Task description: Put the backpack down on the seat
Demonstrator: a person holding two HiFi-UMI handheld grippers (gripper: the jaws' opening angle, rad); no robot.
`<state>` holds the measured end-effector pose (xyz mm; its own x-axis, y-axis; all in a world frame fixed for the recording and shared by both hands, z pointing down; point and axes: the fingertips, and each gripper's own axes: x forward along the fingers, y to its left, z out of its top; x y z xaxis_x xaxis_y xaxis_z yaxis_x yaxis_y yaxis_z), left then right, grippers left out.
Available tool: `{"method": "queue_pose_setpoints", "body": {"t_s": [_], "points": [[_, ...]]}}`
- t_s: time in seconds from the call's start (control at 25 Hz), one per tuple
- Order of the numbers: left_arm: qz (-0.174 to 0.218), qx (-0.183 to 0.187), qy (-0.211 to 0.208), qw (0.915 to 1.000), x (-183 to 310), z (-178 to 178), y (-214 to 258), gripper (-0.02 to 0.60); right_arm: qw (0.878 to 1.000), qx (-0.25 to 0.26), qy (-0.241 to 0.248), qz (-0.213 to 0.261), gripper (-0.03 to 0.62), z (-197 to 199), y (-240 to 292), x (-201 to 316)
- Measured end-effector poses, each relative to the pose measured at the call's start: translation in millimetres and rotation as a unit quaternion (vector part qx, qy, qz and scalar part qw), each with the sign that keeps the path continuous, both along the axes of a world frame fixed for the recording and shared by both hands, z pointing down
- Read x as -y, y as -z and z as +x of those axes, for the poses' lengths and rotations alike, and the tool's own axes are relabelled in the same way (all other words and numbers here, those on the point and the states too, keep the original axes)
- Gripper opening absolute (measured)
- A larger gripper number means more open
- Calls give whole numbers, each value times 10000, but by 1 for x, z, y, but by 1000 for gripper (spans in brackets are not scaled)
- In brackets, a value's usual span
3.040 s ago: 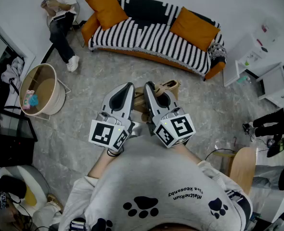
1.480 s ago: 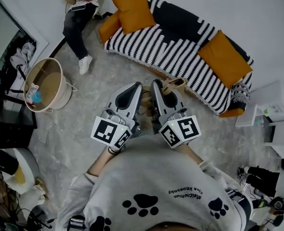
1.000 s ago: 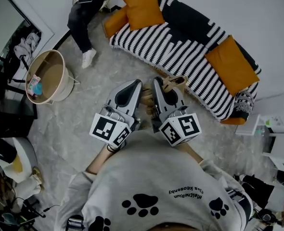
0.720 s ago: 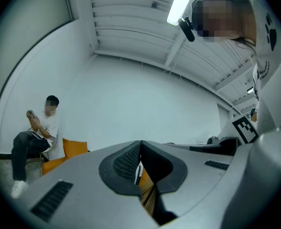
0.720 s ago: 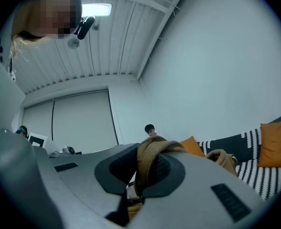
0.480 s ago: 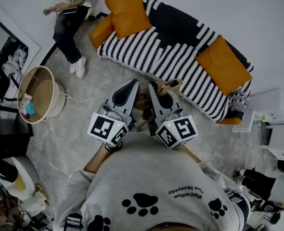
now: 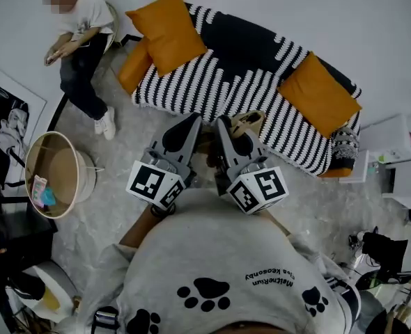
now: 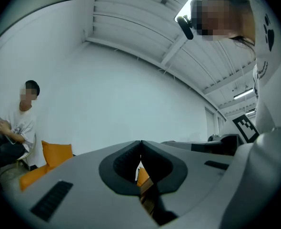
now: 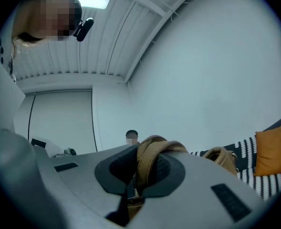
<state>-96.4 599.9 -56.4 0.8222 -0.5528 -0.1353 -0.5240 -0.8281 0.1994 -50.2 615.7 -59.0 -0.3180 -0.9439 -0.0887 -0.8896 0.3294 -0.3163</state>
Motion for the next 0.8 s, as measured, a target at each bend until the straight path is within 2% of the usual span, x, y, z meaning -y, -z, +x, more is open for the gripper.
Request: {"method": "queue_pose_setpoints", "body": {"t_s": [0.28, 0.8], "points": [[-67, -44, -210, 9997, 41, -21, -9, 18, 9994, 133, -298, -70, 49, -13, -10, 40], [-316, -129, 223, 9992, 105, -59, -28, 18, 9994, 105, 165, -279, 49, -48, -25, 113]]}}
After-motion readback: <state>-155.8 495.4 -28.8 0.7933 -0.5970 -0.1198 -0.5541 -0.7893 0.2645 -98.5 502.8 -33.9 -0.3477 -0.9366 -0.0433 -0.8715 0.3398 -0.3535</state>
